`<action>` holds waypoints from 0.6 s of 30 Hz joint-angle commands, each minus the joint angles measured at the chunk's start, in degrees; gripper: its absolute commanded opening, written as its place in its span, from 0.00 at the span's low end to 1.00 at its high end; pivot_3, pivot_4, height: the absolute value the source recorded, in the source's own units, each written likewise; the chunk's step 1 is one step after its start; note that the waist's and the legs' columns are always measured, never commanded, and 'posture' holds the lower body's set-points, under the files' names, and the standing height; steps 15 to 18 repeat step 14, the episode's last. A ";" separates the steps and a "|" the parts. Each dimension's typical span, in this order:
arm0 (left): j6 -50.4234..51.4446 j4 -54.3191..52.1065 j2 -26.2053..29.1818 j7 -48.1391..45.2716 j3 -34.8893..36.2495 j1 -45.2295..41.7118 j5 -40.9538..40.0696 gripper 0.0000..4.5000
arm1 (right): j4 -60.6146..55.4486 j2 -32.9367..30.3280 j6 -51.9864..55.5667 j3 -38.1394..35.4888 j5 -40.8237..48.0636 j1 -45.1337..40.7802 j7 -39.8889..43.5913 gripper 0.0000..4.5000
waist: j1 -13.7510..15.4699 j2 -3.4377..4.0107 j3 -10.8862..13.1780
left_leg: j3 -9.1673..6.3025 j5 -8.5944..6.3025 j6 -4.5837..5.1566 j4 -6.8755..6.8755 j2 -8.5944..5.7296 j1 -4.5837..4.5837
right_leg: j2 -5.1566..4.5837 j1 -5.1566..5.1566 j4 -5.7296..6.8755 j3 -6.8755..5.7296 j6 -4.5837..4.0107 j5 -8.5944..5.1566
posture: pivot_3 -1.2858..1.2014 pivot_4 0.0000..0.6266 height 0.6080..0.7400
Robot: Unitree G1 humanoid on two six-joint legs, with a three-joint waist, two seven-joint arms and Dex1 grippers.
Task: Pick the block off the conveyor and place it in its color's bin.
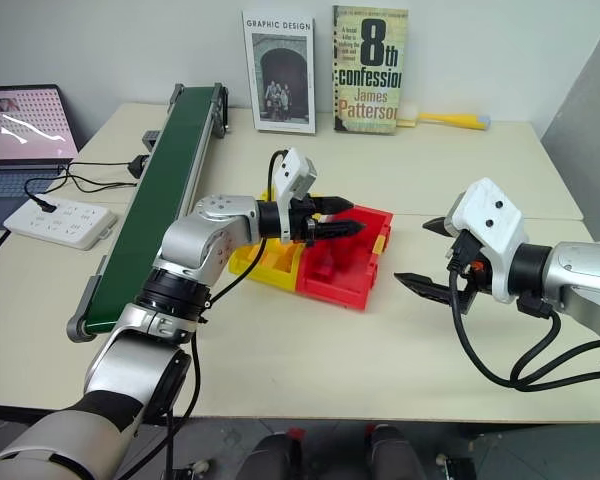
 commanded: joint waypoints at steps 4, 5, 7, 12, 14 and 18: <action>0.90 -5.15 9.12 -3.59 3.58 -0.08 1.45 0.99 | 2.36 -0.59 -2.99 0.60 -0.64 -1.51 -0.11 1.00 | -0.46 0.00 0.00 | -0.01 0.00 0.00 -0.01 0.03 0.01 | 0.03 -0.03 0.01 0.02 0.00 0.00 | 0.52 0.24 1.00; 1.23 -6.80 11.43 -4.47 3.91 0.82 1.49 0.99 | 3.28 -0.66 -3.88 1.39 -1.10 -1.78 0.43 1.00 | -0.51 0.01 0.01 | -0.03 0.00 0.00 -0.02 0.06 0.01 | 0.05 -0.05 0.02 0.06 0.00 0.00 | 0.52 0.24 1.00; 3.65 -12.15 18.09 -6.80 5.62 3.89 0.60 0.99 | 6.02 -0.98 -6.44 3.81 -2.33 -2.68 2.71 1.00 | -0.61 0.03 0.02 | -0.09 0.00 0.00 -0.04 0.07 0.06 | 0.06 -0.07 0.05 0.12 0.00 0.00 | 0.52 0.24 1.00; 10.47 -23.00 30.98 -8.67 12.56 13.32 -2.62 0.99 | 13.59 -1.13 -13.53 9.77 -5.93 -5.43 9.15 1.00 | -0.85 0.08 0.06 | -0.18 0.00 0.00 -0.03 0.11 0.07 | 0.04 -0.08 0.06 0.11 0.00 -0.01 | 0.52 0.24 1.00; 11.83 -26.27 34.67 -9.28 15.70 18.09 -3.89 0.99 | 16.47 -0.71 -15.39 11.53 -6.54 -6.82 11.78 1.00 | -0.79 0.09 0.07 | -0.17 0.00 0.00 -0.03 0.09 0.07 | 0.02 -0.07 0.05 0.12 0.01 -0.01 | 0.52 0.24 1.00; 11.83 -26.27 34.67 -9.28 15.70 18.09 -3.89 0.99 | 16.47 -0.71 -15.39 11.53 -6.54 -6.82 11.78 1.00 | -0.79 0.09 0.07 | -0.17 0.00 0.00 -0.03 0.09 0.07 | 0.02 -0.07 0.05 0.12 0.01 -0.01 | 0.52 0.24 1.00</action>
